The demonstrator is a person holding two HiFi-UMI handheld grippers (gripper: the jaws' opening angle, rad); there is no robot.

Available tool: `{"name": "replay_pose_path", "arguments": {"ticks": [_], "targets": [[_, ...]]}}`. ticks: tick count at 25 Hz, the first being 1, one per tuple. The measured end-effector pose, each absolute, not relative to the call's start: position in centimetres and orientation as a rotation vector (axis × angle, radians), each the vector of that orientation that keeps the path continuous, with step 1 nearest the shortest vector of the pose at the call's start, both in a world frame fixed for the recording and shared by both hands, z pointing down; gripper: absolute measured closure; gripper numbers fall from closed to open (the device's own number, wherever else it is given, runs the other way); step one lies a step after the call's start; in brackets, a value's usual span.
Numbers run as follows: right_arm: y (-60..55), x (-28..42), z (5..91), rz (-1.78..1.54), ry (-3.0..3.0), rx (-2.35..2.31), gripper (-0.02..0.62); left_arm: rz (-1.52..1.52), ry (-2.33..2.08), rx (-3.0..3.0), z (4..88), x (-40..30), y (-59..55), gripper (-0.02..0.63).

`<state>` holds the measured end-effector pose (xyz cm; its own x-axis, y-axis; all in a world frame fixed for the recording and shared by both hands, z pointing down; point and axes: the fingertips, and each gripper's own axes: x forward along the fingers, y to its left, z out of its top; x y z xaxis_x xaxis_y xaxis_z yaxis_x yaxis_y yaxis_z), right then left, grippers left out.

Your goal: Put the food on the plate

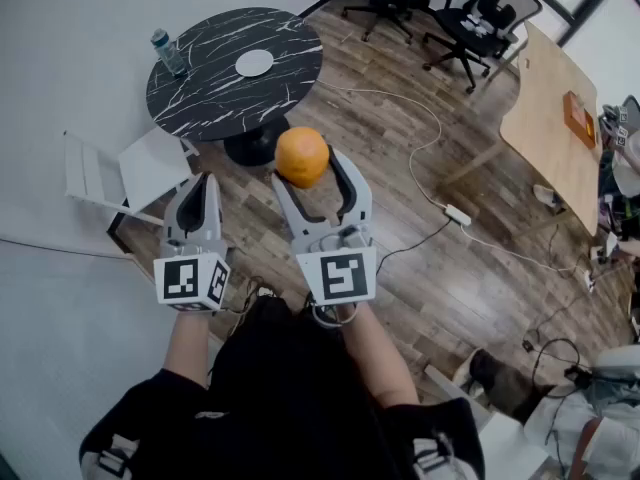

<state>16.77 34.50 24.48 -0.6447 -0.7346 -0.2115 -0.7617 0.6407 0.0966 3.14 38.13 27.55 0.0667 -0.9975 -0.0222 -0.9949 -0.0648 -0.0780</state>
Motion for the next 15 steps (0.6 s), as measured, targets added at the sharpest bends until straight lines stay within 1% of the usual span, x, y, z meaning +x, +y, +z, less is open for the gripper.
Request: {"name": "replay_pose_path", "arguments": {"ticks": [9,15], "targets": [[33.5,16.5,26.2,0.307,2.771,-1.193,0.295,-0.064,2.167,-2.223,29.6,2.5,37.9,0.606],[30.6,15.9,27.8,0.277,2.803,-1.2,0.295,-0.059,2.194,-2.226,30.8,0.9,34.7,0.606]]}}
